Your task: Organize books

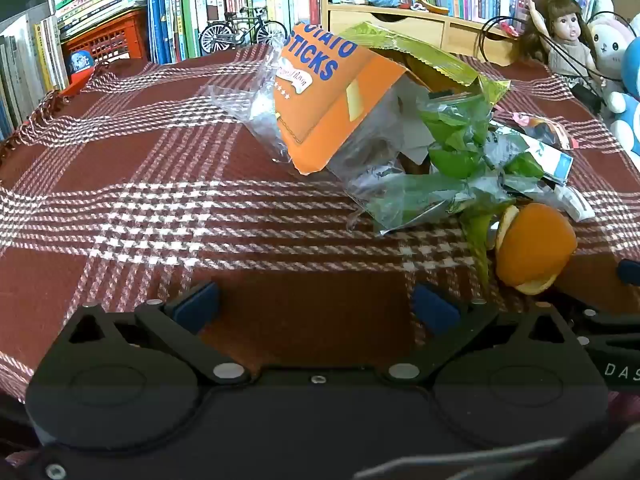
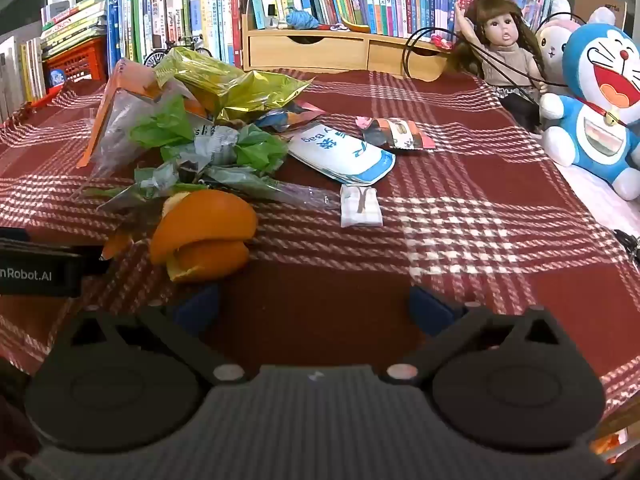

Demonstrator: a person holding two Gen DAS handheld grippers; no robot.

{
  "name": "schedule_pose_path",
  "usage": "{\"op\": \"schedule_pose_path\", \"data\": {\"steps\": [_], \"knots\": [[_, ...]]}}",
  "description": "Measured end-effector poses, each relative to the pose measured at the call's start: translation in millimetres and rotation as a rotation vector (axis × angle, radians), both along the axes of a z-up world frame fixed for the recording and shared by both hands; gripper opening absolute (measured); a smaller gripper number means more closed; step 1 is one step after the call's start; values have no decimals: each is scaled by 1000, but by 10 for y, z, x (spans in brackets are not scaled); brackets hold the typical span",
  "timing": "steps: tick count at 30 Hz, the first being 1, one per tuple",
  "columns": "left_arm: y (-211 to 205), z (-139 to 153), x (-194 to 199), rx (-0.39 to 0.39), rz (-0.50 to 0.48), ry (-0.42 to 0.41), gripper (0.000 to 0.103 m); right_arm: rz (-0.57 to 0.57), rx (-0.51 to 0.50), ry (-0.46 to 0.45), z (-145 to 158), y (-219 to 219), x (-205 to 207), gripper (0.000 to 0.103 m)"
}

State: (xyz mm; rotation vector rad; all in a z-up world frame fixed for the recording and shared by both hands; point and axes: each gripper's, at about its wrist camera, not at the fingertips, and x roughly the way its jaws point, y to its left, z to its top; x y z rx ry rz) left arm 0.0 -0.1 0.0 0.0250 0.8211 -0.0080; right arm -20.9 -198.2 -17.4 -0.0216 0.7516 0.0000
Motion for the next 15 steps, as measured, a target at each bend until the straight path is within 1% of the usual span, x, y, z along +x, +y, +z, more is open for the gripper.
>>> {"op": "schedule_pose_path", "data": {"steps": [15], "knots": [[0,-3,-1,-1,0,13,103,0,0,-2,0,3,-5,103]]}}
